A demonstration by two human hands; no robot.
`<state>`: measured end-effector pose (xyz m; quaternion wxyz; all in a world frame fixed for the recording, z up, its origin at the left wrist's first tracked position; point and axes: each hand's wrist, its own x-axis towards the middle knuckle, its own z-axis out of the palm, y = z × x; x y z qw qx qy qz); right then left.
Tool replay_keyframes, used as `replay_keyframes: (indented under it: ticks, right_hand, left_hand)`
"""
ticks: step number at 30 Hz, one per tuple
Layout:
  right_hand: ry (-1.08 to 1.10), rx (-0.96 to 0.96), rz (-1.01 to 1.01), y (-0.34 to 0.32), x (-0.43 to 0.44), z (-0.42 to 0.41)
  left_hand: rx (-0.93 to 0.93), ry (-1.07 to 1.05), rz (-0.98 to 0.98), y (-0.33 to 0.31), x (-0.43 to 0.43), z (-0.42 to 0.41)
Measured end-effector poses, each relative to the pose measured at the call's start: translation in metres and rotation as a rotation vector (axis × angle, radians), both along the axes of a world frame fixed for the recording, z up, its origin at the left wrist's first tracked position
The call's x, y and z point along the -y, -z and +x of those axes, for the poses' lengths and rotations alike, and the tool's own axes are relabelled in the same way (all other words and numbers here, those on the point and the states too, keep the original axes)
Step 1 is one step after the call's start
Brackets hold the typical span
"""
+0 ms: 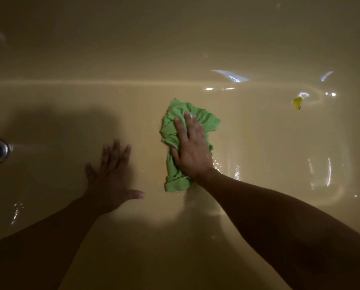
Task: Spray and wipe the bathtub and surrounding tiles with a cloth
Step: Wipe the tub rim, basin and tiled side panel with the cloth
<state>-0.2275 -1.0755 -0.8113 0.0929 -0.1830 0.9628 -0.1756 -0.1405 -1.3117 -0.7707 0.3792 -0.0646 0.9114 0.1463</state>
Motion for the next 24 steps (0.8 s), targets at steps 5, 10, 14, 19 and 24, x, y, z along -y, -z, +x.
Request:
replay_keyframes:
  ticks: [5,10,14,19,24]
  right_hand:
    - [0.13,0.126,-0.412,-0.025,0.02,-0.007]
    - [0.413,-0.052,-0.413,-0.053,-0.044,-0.033]
    - [0.56,0.064,-0.236,-0.033,-0.085,-0.047]
    - [0.46,0.041,-0.096,-0.013,-0.035,-0.054]
    - [0.298,0.0,-0.101,-0.006,0.056,-0.064]
  left_hand:
    - [0.015,0.061,0.005,-0.005,0.022,0.004]
    - [0.043,-0.01,-0.066,-0.01,0.039,0.012]
    - [0.111,-0.089,-0.095,-0.013,0.067,0.025]
    - [0.12,-0.096,-0.07,-0.01,0.106,0.032]
    - [0.092,-0.07,-0.034,-0.005,0.115,0.028]
